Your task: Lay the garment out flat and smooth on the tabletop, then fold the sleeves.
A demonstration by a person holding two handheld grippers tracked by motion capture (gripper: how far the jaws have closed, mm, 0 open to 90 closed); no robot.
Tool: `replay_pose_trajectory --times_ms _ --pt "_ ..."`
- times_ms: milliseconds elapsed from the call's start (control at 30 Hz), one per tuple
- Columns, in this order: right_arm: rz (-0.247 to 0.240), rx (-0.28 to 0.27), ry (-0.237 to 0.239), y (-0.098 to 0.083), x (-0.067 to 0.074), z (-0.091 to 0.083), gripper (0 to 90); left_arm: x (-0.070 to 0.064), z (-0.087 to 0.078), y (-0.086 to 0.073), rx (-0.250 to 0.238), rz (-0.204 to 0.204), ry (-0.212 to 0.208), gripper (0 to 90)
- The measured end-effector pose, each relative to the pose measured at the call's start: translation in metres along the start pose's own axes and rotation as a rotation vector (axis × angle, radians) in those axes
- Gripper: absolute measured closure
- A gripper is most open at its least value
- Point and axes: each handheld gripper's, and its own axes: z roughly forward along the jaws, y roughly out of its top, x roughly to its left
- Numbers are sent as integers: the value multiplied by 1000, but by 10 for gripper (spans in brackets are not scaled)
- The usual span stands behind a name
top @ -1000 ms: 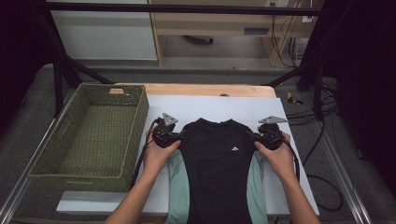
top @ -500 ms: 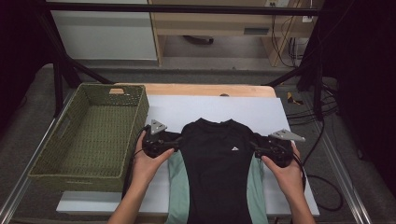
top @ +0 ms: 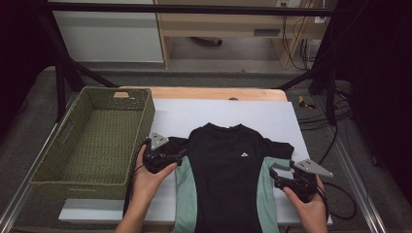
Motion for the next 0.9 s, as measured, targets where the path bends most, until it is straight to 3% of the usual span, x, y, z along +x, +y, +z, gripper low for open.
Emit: replay_pose_trajectory --times_ms 67,133,200,267,367,500,600,700,900 --pt "1 -2 2 0 0 0 142 1 -1 0 -14 -30 -1 185" --pt "3 -14 18 0 1 -1 128 1 0 1 -10 -34 -5 180" --pt "-1 -15 33 0 2 -1 120 2 2 4 7 -11 2 169" --pt "-10 -13 40 -1 2 -1 119 3 3 9 8 -17 -5 164" --pt "-11 -4 45 -2 3 1 119 6 9 18 35 13 18 158" --pt "-10 -7 50 -3 2 0 119 14 18 25 52 3 43 161" --pt "-8 -8 55 -3 1 0 119 19 25 26 44 -3 70 194" --pt "-9 -4 58 -4 0 1 119 25 34 23 57 -34 89 247" --pt "-22 2 60 -5 0 2 118 32 48 16 100 -23 160 361"
